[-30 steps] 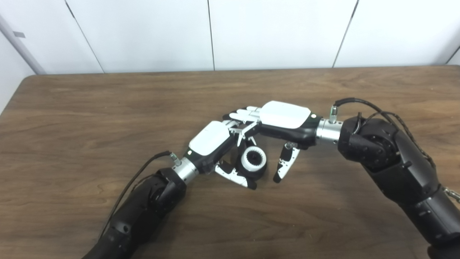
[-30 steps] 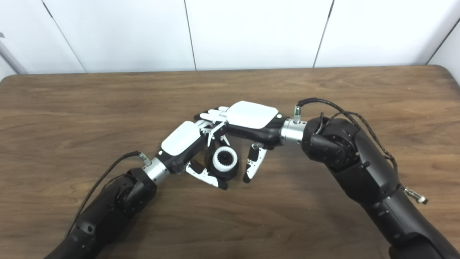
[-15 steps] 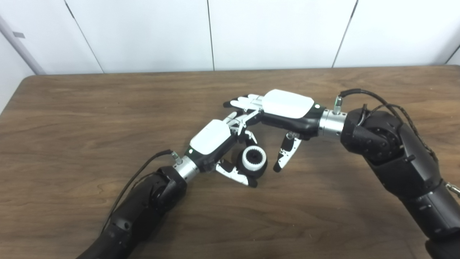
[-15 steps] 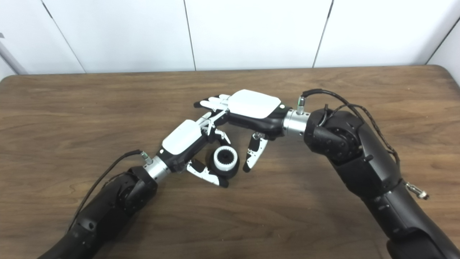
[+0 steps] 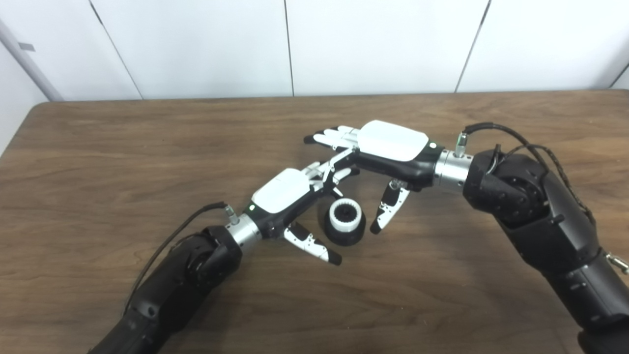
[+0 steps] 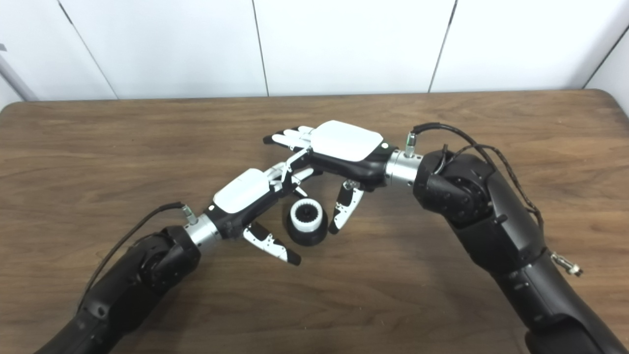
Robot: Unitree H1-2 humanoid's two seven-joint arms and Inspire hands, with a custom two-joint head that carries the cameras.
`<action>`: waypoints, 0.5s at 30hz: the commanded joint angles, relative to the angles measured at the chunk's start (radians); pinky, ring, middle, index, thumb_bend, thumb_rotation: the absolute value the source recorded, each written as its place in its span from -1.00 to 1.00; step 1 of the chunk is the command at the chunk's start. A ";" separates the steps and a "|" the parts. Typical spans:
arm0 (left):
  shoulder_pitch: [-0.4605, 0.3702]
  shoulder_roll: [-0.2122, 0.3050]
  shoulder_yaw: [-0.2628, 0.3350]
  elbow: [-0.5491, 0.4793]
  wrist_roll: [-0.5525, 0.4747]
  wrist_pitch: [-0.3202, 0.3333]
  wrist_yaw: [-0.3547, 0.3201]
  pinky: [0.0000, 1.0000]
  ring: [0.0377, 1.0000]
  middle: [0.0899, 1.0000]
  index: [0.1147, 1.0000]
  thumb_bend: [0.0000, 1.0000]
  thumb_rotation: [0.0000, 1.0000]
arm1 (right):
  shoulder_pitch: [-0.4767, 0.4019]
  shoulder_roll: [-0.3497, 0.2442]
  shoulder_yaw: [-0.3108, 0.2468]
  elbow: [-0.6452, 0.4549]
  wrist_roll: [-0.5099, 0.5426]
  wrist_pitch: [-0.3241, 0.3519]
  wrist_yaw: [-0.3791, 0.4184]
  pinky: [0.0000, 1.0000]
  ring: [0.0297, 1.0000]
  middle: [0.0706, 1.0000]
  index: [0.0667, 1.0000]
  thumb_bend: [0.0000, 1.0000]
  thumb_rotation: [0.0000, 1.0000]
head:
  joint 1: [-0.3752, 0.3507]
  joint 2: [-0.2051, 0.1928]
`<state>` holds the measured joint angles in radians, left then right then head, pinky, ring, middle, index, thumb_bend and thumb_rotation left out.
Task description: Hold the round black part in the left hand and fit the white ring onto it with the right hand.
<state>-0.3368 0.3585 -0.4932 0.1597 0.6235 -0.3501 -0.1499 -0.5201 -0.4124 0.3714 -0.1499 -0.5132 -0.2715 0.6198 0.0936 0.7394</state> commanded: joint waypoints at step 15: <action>0.106 0.063 0.210 -0.023 -0.169 0.143 -0.114 1.00 1.00 1.00 1.00 1.00 -0.03 | 0.146 0.049 -0.138 0.073 -0.034 0.017 -0.265 0.79 0.97 0.94 0.66 0.22 -0.44 | -0.013 -0.063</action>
<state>-0.2484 0.4047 -0.2965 0.1273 0.4739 -0.2460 -0.2485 -0.3407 -0.3715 0.2485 -0.0613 -0.5483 -0.2344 0.3997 0.0798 0.6750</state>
